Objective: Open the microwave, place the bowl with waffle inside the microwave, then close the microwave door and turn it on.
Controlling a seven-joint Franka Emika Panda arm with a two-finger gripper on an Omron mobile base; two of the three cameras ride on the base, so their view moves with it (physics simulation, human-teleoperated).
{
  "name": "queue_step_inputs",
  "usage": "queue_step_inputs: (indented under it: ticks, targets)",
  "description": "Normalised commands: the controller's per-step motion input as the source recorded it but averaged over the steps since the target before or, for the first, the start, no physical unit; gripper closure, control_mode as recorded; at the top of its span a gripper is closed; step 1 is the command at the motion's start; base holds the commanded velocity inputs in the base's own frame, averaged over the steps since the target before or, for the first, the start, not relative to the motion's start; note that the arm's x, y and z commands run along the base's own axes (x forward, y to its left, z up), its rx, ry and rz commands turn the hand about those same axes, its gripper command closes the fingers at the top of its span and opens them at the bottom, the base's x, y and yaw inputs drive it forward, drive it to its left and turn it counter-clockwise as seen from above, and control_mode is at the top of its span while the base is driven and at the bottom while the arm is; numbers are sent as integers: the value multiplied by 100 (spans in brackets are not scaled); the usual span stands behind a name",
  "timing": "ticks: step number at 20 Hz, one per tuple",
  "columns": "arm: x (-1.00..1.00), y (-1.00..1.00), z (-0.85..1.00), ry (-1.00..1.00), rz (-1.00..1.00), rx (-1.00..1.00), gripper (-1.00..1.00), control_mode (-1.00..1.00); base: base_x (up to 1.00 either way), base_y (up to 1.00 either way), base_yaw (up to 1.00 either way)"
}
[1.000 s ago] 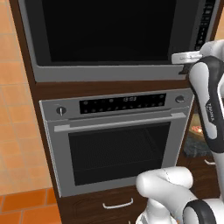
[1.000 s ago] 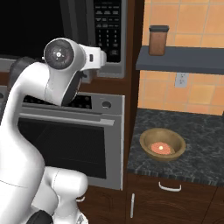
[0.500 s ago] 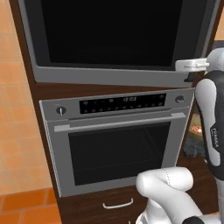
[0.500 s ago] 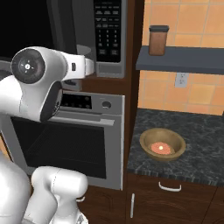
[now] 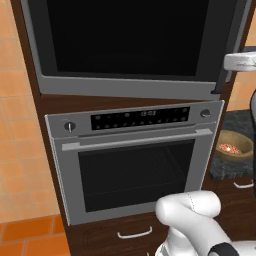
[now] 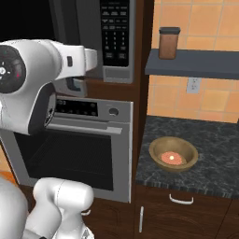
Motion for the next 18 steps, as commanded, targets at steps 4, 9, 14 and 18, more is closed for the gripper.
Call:
queue_step_inputs:
  ticks: [4, 9, 14, 18]
  targets:
    - [-43, -77, 17, -1, 1, 1, -100, -100, 0, 0, 0]
    - [-1, -49, 0, 14, -10, 3, -100, -100, 0, 0, 0]
    - [7, -11, -21, 8, -22, 38, -100, -100, 0, 0, 0]
    - [16, 0, -71, -6, -27, 68, -100, -100, 0, 0, 0]
